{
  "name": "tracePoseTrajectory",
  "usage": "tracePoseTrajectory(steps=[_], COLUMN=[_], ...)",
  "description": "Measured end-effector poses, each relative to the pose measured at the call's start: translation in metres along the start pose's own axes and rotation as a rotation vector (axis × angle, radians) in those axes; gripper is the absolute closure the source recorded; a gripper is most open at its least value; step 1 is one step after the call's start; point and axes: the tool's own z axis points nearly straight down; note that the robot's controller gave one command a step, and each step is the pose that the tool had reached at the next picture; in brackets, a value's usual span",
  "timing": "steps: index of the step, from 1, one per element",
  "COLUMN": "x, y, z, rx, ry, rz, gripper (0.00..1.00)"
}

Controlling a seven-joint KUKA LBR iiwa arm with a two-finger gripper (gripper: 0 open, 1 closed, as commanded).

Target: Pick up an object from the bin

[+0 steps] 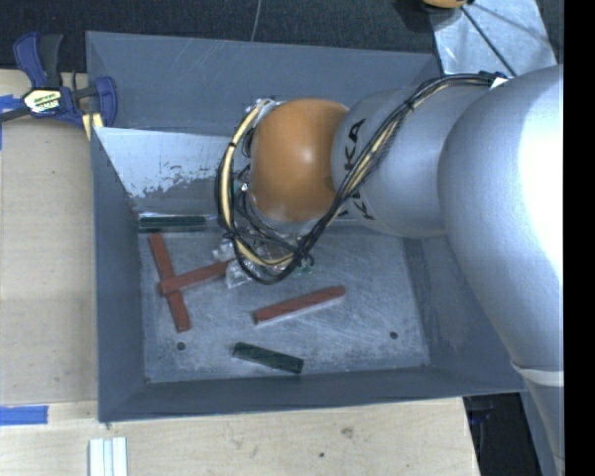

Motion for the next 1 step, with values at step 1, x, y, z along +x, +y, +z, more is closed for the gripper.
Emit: tracePoseTrajectory(steps=[1], x=[-0.0193], y=[-0.0085], z=[-0.1653], rx=[0.002], ry=[0.013], rz=[0.054], gripper=[1.0])
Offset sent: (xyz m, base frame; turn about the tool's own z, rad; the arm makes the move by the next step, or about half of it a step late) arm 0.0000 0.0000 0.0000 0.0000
